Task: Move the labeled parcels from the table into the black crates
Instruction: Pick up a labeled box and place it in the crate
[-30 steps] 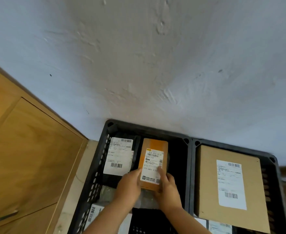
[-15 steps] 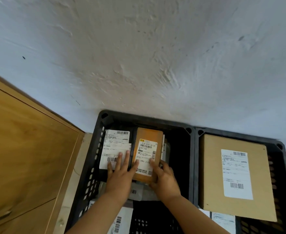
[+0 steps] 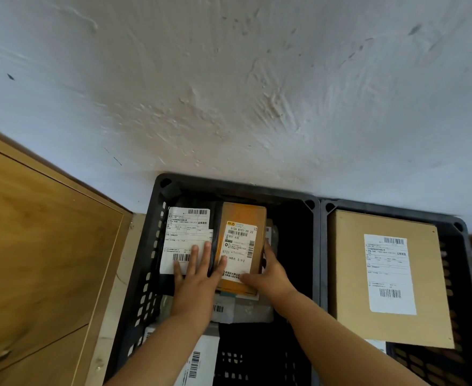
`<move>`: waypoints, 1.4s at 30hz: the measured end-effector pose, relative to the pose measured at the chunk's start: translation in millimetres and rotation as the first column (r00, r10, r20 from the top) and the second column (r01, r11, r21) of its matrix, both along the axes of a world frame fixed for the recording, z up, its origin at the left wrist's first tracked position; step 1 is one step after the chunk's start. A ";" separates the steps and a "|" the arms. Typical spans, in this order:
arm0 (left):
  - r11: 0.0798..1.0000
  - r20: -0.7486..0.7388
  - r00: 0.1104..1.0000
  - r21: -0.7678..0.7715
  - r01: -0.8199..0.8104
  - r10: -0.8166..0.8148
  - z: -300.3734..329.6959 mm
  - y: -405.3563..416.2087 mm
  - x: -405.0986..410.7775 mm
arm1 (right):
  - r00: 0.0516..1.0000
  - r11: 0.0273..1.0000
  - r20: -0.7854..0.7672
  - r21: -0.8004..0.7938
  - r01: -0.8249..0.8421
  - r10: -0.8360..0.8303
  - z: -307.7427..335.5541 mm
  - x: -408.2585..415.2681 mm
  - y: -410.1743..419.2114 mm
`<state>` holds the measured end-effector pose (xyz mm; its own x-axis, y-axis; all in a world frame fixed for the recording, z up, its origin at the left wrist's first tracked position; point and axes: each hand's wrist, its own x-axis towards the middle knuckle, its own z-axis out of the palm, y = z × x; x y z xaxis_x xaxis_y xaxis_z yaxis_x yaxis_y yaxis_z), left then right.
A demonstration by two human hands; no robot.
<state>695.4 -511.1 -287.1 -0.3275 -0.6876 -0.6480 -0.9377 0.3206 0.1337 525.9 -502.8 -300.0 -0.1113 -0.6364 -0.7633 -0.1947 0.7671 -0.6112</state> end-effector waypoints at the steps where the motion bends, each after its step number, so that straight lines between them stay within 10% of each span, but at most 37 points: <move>1: 1.000 -0.001 1.000 0.000 0.000 0.000 0.3 -0.2 0.0 | 1.000 1.000 0.010 -0.012 0.006 -0.006 -1.7 -2.0 0.3; 9: 1.000 -0.004 1.000 -0.007 -0.001 0.001 -3.4 2.0 -2.5 | 0.982 0.990 -0.132 -0.017 -0.142 0.138 7.5 -2.2 -4.8; 13: 1.000 0.022 1.000 -0.005 0.014 -0.013 -4.4 3.2 -2.5 | 0.610 0.766 -0.587 0.029 -0.642 0.533 7.9 0.6 -15.6; 18: 0.999 0.056 0.997 0.001 0.044 -0.044 -5.4 3.7 -5.6 | 0.269 0.545 -0.660 0.253 -0.799 0.702 4.6 -10.4 -41.2; 42: 0.991 -0.026 0.993 -0.070 -0.114 0.112 -19.5 -10.4 34.3 | 0.202 0.522 -0.814 0.141 -0.842 0.545 -8.6 1.1 32.2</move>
<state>729.6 -521.5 -306.5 -0.2587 -0.7655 -0.5892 -0.9656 0.2223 0.1351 527.1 -470.6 -308.5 0.1307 -0.8936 -0.4295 -0.9911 -0.1073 -0.0783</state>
